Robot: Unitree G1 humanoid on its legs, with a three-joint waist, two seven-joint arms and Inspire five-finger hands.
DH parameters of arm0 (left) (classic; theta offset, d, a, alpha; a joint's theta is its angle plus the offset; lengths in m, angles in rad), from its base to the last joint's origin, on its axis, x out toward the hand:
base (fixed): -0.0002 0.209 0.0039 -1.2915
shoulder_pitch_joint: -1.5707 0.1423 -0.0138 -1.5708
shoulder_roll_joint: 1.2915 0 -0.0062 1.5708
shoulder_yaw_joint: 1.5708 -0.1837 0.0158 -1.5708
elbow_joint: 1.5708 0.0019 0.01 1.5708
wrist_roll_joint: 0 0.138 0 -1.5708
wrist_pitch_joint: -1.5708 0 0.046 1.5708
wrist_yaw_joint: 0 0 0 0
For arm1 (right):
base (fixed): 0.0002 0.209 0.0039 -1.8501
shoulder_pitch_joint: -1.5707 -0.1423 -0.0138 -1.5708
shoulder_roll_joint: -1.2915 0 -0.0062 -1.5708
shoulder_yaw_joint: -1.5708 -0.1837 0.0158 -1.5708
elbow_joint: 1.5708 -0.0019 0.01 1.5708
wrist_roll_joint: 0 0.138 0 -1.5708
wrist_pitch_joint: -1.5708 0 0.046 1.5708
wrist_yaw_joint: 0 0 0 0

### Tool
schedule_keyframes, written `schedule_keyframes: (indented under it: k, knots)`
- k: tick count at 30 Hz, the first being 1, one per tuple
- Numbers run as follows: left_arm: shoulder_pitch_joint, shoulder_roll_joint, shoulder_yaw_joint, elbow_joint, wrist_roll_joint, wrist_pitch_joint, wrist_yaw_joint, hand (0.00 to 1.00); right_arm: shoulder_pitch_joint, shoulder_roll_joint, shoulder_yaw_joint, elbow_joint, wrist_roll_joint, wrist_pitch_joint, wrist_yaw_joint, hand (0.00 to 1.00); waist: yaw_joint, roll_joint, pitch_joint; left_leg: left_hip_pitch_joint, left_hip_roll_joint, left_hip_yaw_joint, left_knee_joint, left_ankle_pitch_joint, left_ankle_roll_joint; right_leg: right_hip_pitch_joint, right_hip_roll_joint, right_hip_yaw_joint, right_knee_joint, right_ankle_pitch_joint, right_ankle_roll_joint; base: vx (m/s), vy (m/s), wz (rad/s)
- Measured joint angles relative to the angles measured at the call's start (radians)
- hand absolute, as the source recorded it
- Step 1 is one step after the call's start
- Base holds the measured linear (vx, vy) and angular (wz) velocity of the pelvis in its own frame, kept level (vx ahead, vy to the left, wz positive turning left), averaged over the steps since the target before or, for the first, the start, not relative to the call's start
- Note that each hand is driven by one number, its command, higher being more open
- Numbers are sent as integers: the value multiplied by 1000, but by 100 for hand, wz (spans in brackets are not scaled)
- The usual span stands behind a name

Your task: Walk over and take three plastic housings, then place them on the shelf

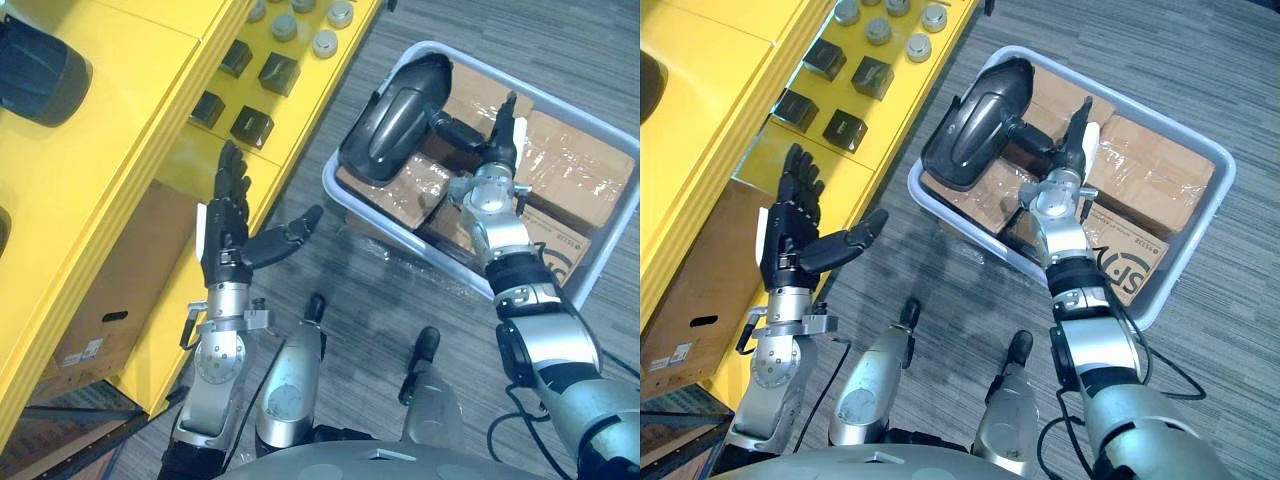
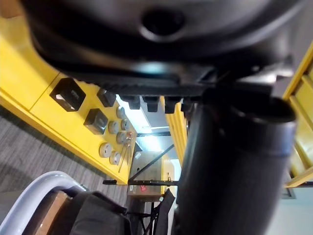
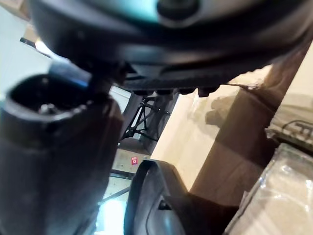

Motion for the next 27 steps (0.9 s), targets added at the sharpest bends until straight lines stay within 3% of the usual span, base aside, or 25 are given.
schedule_keyframes:
  k: [2, 8, 13, 16, 17, 22, 25, 27]
  knots:
    - [-20, 0, -33, 46, -1, -1, 1, 100, -34, -3, 7, 61, -18, 55, 0, 100, 5, 4, 3, -2, 0, -4, 0, 2, -1, 1, 1, -4, 0, 0, 0, -22, -7, 5]
    - [-57, -1, -97, 108, -35, 0, 22, 100, -107, -44, 51, 133, -46, 118, 7, 100, 14, 15, 11, -20, -1, -21, 0, 15, -4, -4, 2, -30, 1, 0, 0, -26, -11, 9]
    - [-69, -2, -100, 135, -44, 0, 67, 100, -190, -99, 88, 204, -67, 128, 18, 100, 44, 51, 31, -22, -2, -30, -9, 28, -6, -5, 2, -39, 7, 0, 0, -16, -8, 5]
    - [-77, -2, -100, 144, -55, 0, 75, 100, -236, -118, 115, 238, -78, 142, 34, 100, 54, 53, 32, -31, -2, -46, -36, 49, -12, -17, 2, -56, 7, 1, -1, -7, -35, 15]
    - [-78, -2, -101, 148, -63, 0, 75, 100, -251, -125, 125, 244, -81, 153, 45, 0, 56, 54, 32, -35, -2, -52, -41, 54, -13, -20, 3, -63, 6, 1, -1, 9, -38, 19]
    - [-78, -3, -107, 156, -82, 0, 76, 100, -289, -135, 164, 261, -88, 230, 94, 0, 69, 54, 33, -35, -2, -54, -42, 56, -14, -19, 0, -70, 6, 1, -1, 11, -11, 4]
    - [-86, -3, -112, 156, -82, 0, 75, 100, -293, -171, 197, 260, -167, 306, 153, 0, 75, 55, 33, -33, -2, -60, -46, 60, -16, -15, 0, -77, 9, -1, -3, -6, -14, 6]
    - [-85, -2, -117, 156, -82, 4, 76, 100, -306, -209, 242, 256, -268, 356, 249, 0, 77, 55, 33, -17, -2, -60, -74, 75, -20, -13, -1, -81, 16, -5, -9, -34, -23, 1]
